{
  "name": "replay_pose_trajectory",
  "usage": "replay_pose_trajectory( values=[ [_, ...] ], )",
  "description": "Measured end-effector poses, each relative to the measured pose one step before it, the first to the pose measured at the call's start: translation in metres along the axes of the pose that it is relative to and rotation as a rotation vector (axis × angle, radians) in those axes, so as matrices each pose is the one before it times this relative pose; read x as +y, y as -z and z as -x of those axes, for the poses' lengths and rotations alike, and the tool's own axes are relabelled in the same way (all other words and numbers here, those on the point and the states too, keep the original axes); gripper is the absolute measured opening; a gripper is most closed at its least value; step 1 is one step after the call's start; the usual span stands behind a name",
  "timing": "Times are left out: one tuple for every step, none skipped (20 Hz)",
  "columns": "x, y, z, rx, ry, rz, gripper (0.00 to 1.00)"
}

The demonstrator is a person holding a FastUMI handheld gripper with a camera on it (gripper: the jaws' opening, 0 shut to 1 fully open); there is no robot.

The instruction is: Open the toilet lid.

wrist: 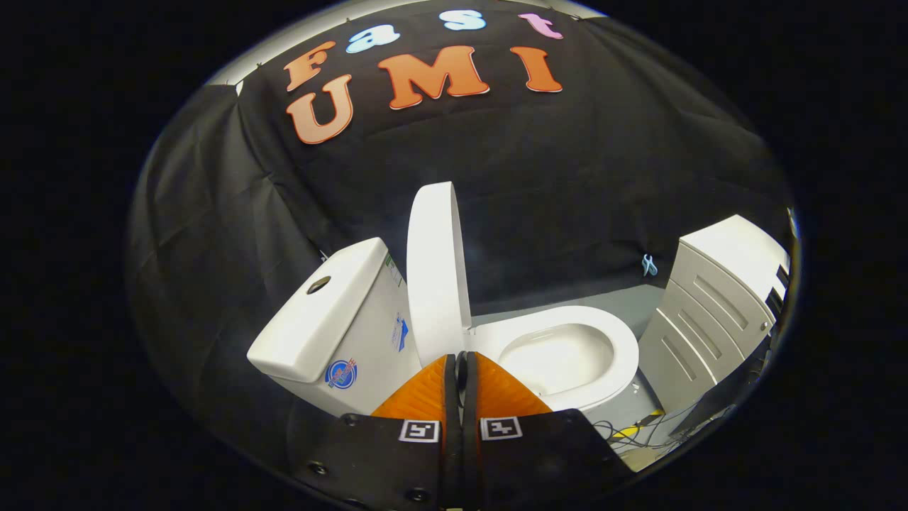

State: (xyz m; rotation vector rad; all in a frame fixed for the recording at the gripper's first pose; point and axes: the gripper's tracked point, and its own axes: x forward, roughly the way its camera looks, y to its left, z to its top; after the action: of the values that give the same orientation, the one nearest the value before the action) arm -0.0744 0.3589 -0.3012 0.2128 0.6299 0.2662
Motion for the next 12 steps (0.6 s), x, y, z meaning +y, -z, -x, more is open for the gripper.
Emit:
replay_pose_trajectory(
  values=[
    [0.00623, -0.00010, -0.00006, -0.00637, 0.00739, 0.02088, 0.08],
    [0.00474, 0.00053, 0.00045, -0.00665, 0.00926, 0.01614, 0.08],
    [0.00517, 0.00009, -0.00052, -0.00365, 0.00432, 0.00812, 0.08],
    [0.00530, -0.00007, 0.00013, -0.00353, 0.00074, 0.00361, 0.08],
    [0.00455, 0.00026, 0.00038, -0.00086, -0.00356, 0.00262, 0.08],
    [0.00479, 0.00135, 0.00016, -0.00107, -0.00461, 0.00569, 0.08],
    [0.00571, 0.00102, -0.00072, -0.00359, -0.00266, 0.00499, 0.08],
    [0.00566, -0.00013, -0.00096, -0.00357, 0.00263, 0.00609, 0.08],
    [0.00400, -0.00050, 0.00043, -0.00571, 0.00461, 0.00472, 0.08],
    [0.00515, 0.00053, -0.00090, -0.00308, 0.00280, 0.00279, 0.08],
    [0.00474, 0.00061, -0.00028, -0.00253, 0.00001, 0.00303, 0.08],
    [0.00475, 0.00108, 0.00042, -0.00039, -0.00373, 0.00634, 0.07]
  ],
)
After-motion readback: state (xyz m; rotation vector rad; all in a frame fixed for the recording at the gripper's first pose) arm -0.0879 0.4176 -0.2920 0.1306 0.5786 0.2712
